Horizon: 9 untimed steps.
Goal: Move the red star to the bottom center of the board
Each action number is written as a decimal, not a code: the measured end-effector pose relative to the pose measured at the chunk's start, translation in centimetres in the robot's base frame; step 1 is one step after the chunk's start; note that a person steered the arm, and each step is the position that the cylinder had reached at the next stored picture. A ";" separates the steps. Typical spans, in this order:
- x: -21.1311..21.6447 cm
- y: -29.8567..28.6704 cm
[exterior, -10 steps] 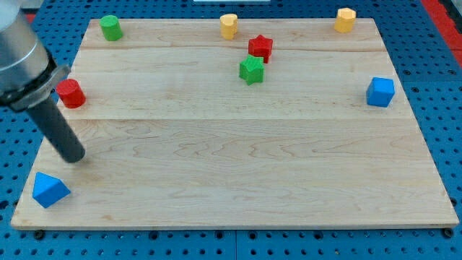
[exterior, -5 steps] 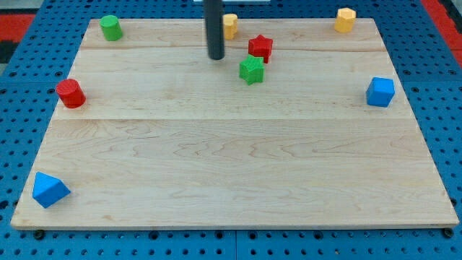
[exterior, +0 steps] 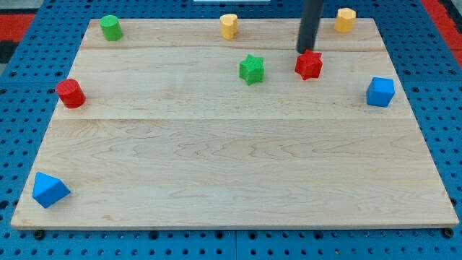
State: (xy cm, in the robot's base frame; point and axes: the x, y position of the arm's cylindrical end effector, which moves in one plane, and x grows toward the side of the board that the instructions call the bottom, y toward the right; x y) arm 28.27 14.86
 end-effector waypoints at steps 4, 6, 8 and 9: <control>14.0 -7.8; 12.7 -14.3; 16.2 -16.2; 18.7 -15.8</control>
State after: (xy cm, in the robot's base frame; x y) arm 46.98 -0.92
